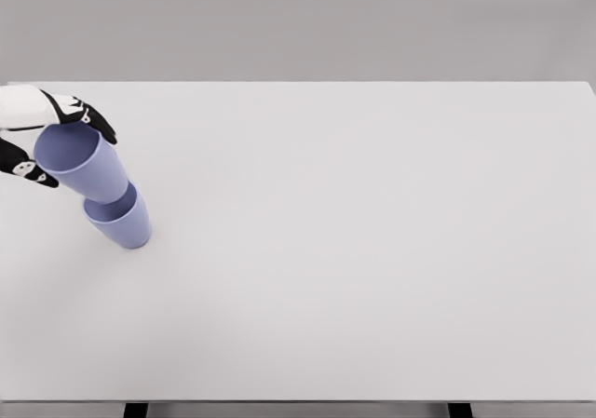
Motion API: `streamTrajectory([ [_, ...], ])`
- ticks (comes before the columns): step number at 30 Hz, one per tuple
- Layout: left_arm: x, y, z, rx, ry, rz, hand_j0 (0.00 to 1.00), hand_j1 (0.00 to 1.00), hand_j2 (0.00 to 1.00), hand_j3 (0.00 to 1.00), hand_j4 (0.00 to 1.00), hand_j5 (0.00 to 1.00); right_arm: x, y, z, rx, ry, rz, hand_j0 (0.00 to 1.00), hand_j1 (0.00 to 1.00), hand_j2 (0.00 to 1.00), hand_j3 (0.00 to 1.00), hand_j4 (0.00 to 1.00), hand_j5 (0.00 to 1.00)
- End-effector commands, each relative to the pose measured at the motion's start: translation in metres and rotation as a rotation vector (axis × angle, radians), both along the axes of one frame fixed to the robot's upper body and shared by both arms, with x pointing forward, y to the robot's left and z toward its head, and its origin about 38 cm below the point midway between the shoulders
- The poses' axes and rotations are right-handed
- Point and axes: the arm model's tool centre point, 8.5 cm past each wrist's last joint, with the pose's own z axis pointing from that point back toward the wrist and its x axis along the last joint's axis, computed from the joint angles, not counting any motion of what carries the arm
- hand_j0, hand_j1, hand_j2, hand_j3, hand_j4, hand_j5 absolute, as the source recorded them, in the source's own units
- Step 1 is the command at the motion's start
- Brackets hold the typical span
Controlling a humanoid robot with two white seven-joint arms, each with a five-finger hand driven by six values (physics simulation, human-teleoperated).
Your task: Place the right cup on the left cup with left arm
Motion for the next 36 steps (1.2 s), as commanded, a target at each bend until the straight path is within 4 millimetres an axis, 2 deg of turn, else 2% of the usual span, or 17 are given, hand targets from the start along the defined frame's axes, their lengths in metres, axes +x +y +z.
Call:
streamTrajectory([
  [1, 0.006, 0.001, -0.005, -0.014, 0.011, 0.013, 0.59, 0.59, 0.59, 0.59, 0.59, 0.59, 0.000, 0.000, 0.000, 0.000, 0.000, 0.000, 1.00, 1.00, 1.00, 1.00, 1.00, 1.00],
  [13, 0.008, 0.010, -0.018, 0.003, 0.039, 0.042, 0.59, 0.59, 0.59, 0.59, 0.59, 0.59, 0.000, 0.000, 0.000, 0.000, 0.000, 0.000, 1.00, 1.00, 1.00, 1.00, 1.00, 1.00],
  [25, 0.011, 0.009, -0.030, 0.006, 0.060, 0.047, 0.59, 0.59, 0.59, 0.59, 0.59, 0.59, 0.000, 0.000, 0.000, 0.000, 0.000, 0.000, 1.00, 1.00, 1.00, 1.00, 1.00, 1.00],
  [26, 0.011, 0.009, -0.030, 0.006, 0.060, 0.045, 0.63, 0.63, 0.63, 0.63, 0.63, 0.63, 0.000, 0.000, 0.000, 0.000, 0.000, 0.001, 1.00, 1.00, 1.00, 1.00, 1.00, 1.00],
  [27, 0.010, 0.008, -0.030, 0.006, 0.059, 0.042, 0.89, 0.89, 0.89, 0.89, 0.89, 0.89, 0.000, 0.000, 0.000, 0.000, 0.001, 0.001, 1.00, 1.00, 1.00, 1.00, 1.00, 1.00],
  [28, 0.010, 0.008, -0.031, 0.006, 0.061, 0.042, 1.00, 1.00, 1.00, 1.00, 1.00, 1.00, 0.000, 0.000, 0.000, 0.000, 0.000, 0.000, 1.00, 1.00, 1.00, 1.00, 1.00, 1.00],
  [36, 0.008, 0.010, -0.030, 0.004, 0.064, 0.047, 1.00, 1.00, 1.00, 1.00, 1.00, 1.00, 0.000, 0.000, 0.000, 0.000, 0.000, 0.001, 1.00, 1.00, 1.00, 1.00, 1.00, 1.00],
])
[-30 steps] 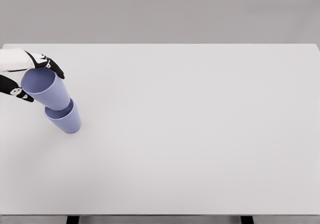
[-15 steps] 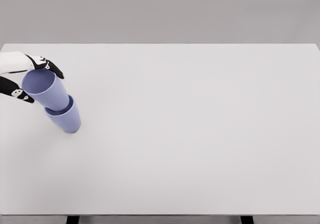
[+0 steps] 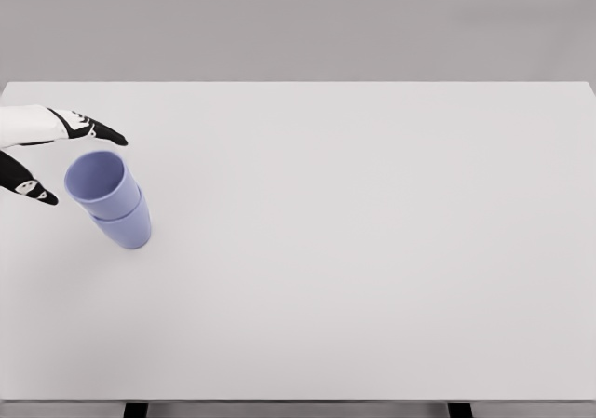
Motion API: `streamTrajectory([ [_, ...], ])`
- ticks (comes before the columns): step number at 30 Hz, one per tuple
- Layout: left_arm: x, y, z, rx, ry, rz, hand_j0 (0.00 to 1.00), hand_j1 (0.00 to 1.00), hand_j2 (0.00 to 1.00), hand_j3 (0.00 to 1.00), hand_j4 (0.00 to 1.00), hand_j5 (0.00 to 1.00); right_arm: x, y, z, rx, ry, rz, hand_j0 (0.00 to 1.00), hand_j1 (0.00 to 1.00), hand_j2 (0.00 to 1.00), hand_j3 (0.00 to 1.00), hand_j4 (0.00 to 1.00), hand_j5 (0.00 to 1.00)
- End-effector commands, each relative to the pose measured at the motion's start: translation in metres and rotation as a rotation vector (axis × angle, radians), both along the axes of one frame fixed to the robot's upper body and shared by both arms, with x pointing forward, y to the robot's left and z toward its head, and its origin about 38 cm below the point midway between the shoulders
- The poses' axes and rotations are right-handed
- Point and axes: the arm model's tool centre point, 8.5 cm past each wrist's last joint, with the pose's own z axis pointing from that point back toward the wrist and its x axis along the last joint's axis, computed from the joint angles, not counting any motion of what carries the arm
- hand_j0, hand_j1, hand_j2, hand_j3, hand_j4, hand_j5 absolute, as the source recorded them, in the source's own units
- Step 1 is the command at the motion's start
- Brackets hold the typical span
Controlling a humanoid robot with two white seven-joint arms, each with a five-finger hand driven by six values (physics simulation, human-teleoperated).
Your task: Place the right cup on the left cup with left arm
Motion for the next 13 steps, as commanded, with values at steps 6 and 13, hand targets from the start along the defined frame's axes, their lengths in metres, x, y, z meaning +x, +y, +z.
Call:
streamTrajectory([
  [6, 0.001, -0.027, 0.060, -0.135, -0.105, -0.072, 1.00, 1.00, 1.00, 1.00, 1.00, 1.00, 0.000, 0.000, 0.000, 0.000, 0.000, 0.001, 1.00, 1.00, 1.00, 1.00, 1.00, 1.00],
  [13, -0.014, -0.129, 0.054, -0.279, -0.055, -0.368, 1.00, 1.00, 1.00, 1.00, 1.00, 1.00, 0.000, 0.000, 0.000, 0.000, 0.000, -0.001, 1.00, 1.00, 1.00, 1.00, 1.00, 1.00],
])
